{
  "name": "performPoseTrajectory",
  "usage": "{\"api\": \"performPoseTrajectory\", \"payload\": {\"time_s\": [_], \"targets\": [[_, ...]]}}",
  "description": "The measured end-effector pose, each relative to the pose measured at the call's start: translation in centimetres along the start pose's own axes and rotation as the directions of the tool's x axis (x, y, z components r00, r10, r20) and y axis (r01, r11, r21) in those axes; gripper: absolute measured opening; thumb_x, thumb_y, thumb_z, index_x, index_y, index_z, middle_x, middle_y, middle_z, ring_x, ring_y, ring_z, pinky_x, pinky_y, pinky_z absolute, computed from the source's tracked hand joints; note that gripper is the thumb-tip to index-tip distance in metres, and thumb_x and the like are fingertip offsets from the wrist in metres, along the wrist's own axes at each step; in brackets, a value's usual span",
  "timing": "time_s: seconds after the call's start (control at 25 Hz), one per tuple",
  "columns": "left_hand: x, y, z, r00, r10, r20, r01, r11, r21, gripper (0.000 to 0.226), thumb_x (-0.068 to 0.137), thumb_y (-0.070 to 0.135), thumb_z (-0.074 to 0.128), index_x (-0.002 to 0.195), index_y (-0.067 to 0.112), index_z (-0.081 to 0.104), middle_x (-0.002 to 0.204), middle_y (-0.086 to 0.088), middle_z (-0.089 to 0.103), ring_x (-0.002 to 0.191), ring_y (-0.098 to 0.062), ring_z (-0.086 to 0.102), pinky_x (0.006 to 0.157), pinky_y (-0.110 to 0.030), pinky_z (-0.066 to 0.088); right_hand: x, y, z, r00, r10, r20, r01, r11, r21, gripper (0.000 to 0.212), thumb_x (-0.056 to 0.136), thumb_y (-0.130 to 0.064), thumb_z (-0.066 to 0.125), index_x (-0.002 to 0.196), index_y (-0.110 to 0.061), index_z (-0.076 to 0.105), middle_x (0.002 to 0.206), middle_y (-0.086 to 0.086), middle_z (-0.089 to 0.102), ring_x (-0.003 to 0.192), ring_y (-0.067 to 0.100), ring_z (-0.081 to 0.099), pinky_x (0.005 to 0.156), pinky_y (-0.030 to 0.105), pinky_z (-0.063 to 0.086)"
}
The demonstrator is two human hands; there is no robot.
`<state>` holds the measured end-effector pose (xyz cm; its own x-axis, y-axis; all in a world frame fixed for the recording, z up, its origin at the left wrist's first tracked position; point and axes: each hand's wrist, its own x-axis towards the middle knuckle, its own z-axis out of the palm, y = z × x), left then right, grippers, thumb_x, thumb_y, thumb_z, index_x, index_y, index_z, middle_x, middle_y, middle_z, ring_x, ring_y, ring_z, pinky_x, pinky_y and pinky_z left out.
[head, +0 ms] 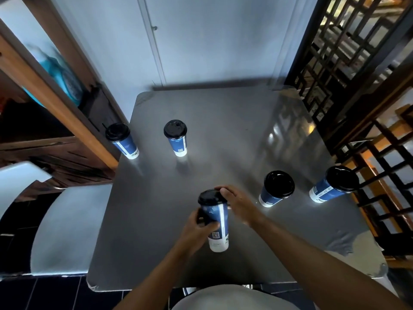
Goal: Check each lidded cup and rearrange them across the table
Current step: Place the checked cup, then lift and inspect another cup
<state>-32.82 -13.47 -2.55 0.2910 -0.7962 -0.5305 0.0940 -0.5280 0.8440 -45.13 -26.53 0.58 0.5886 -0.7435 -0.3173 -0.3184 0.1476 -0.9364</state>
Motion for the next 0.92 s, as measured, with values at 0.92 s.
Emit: {"api": "performPoseTrajectory", "payload": {"time_s": [0.92], "targets": [[-2.3, 4.6, -1.8, 0.816, -0.449, 0.365, 0.576, 0.568, -0.588, 0.07, 0.085, 0.052, 0.061, 0.129, -0.002, 0.058, 0.099, -0.023, 0.07, 0.084, -0.035, 0.066, 0.065, -0.04, 0.064, -0.6, 1.0, 0.1, 0.946, 0.317, 0.064, -0.315, 0.949, -0.03, 0.031, 0.106, -0.014, 0.035, 0.127, -0.015, 0.058, 0.073, 0.016, 0.057, 0.053, 0.02, 0.053, 0.05, 0.03, 0.049]]}}
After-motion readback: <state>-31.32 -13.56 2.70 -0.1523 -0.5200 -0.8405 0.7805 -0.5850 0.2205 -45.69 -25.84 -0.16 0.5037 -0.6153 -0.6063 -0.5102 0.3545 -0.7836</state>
